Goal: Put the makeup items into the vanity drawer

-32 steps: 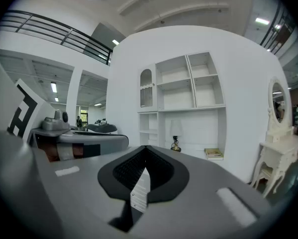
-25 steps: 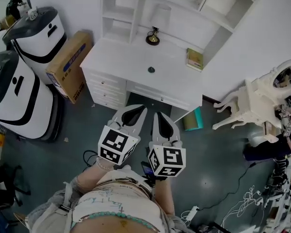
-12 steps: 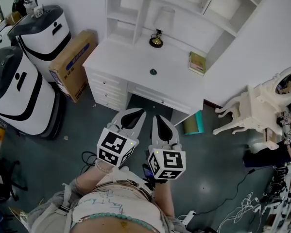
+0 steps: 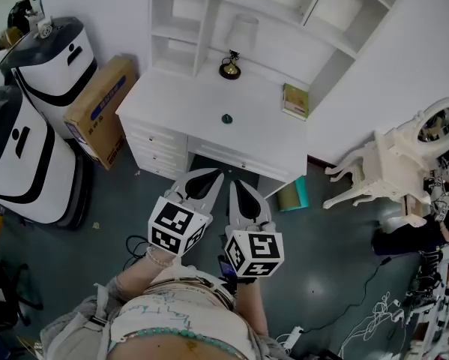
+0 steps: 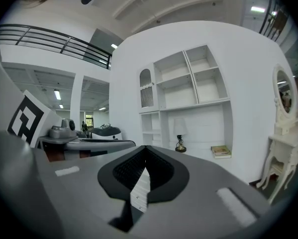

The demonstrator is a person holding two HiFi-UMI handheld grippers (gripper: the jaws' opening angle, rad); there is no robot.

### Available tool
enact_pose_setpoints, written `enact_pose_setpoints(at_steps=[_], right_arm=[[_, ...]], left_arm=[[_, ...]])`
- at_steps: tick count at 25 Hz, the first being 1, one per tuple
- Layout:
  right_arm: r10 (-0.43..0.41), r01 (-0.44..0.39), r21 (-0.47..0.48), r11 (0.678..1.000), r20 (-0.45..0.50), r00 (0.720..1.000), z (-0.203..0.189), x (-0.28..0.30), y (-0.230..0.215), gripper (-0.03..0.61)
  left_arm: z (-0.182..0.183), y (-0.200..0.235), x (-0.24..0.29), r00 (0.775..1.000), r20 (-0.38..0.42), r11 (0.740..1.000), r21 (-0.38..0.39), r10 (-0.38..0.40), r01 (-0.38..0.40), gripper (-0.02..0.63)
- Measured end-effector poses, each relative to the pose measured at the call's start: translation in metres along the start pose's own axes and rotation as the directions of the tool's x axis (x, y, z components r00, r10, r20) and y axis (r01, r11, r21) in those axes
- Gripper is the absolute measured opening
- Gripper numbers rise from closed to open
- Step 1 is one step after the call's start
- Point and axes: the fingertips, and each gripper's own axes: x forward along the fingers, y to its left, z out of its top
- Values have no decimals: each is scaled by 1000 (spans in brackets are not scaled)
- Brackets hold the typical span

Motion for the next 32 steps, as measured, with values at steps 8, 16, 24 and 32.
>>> enact_pose_setpoints(at_steps=[8, 16, 24, 32], right_arm=[[-31, 31, 22, 999, -15, 999, 2, 42, -13, 28], [-64, 64, 49, 997, 0, 998, 15, 79, -24, 28], [-64, 64, 108, 992, 0, 998, 15, 116, -16, 28], [-55, 56, 151, 987, -14, 998, 7, 144, -1, 28]], left_arm=[[4, 36, 33, 999, -14, 1000, 1, -31, 31, 0], [13, 69, 55, 998, -3, 998, -14, -57, 57, 0], [13, 111, 60, 998, -13, 998, -15, -67, 67, 0], [4, 145, 56, 997, -34, 997, -29, -72, 71, 1]])
